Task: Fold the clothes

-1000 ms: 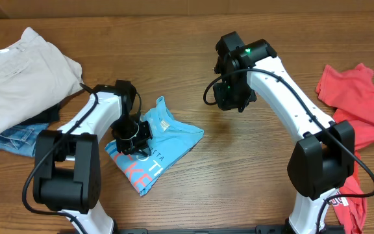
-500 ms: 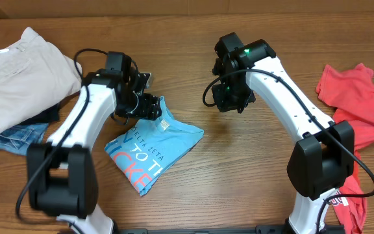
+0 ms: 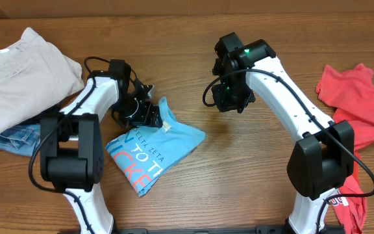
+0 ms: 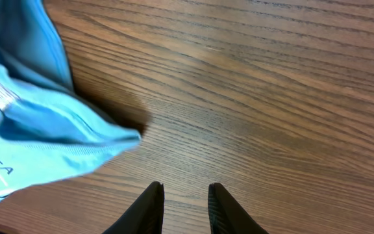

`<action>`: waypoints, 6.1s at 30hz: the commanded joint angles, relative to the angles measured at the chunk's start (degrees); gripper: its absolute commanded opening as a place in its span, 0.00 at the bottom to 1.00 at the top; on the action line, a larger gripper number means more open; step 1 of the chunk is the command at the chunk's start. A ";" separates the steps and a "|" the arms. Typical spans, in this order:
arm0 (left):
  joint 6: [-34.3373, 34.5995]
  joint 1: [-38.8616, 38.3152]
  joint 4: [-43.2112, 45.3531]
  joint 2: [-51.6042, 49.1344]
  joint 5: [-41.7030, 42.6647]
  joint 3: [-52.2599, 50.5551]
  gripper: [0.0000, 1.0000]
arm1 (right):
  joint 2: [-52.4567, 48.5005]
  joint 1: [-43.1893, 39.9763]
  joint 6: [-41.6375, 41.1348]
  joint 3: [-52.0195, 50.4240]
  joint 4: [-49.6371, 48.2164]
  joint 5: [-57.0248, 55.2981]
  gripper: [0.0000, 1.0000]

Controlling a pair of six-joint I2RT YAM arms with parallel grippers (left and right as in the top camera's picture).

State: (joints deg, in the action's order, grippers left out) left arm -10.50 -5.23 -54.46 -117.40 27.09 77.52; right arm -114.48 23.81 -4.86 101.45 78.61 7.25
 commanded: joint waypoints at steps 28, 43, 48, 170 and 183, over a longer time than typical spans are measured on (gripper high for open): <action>3.15 6.40 -15.02 -5.27 -11.78 30.29 0.04 | 1.22 0.07 0.33 1.05 -0.24 -1.73 0.26; 9.25 15.39 -9.62 6.32 -27.71 33.33 0.05 | 1.22 -1.95 0.35 1.05 -0.26 -2.71 0.26; 10.67 19.74 -4.61 6.56 -27.50 33.33 0.06 | 1.22 -1.95 0.35 1.05 0.02 -2.71 0.26; 17.35 -3.76 -9.22 78.77 -31.98 -19.74 1.00 | 77.85 -20.35 -2.86 -51.95 -19.10 -2.71 1.00; 17.35 -3.76 -10.47 78.66 -31.98 -19.74 1.00 | 78.77 -20.48 -2.84 -52.13 -18.60 -2.71 1.00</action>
State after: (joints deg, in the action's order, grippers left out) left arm 6.07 -8.93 -64.95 -38.74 -3.97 58.35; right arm -36.69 3.42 -7.46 49.84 60.03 5.08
